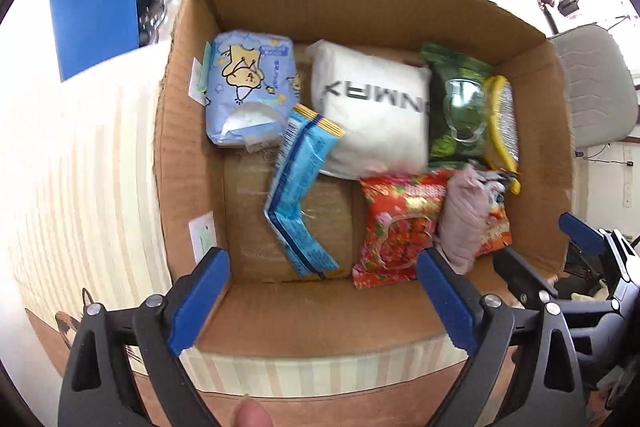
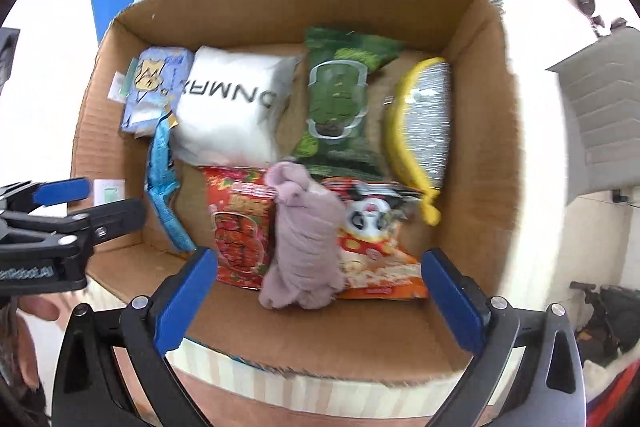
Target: Organize soft objects
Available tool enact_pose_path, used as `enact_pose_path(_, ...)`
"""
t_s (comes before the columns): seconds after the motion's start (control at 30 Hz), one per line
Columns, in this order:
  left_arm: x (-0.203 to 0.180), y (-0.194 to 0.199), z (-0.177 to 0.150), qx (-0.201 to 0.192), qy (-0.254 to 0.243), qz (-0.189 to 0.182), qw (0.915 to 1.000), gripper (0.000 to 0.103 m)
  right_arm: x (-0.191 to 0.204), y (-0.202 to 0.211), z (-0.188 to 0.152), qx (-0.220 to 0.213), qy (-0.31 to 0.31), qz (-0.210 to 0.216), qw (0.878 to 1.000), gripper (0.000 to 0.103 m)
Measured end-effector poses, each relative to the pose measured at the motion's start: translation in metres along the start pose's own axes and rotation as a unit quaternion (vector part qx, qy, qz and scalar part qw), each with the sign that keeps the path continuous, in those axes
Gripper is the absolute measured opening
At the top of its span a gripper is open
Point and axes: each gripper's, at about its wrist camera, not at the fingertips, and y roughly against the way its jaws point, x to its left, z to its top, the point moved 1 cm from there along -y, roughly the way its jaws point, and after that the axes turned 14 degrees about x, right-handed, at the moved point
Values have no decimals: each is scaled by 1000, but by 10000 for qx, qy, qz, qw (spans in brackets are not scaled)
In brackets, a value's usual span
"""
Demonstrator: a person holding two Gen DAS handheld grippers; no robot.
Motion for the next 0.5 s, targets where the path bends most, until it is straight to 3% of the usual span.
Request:
enact_pose_path(0.27, -20, 38, -36, -1068, 108, 484, 9930, 96, -3, 36, -52, -464, -338, -203, 9981, 103)
enact_pose_path(0.5, -23, 55, -56, -1449, 39, 742, 9867, 96, -9, 55, -73, -743, -656, -161, 9949, 103)
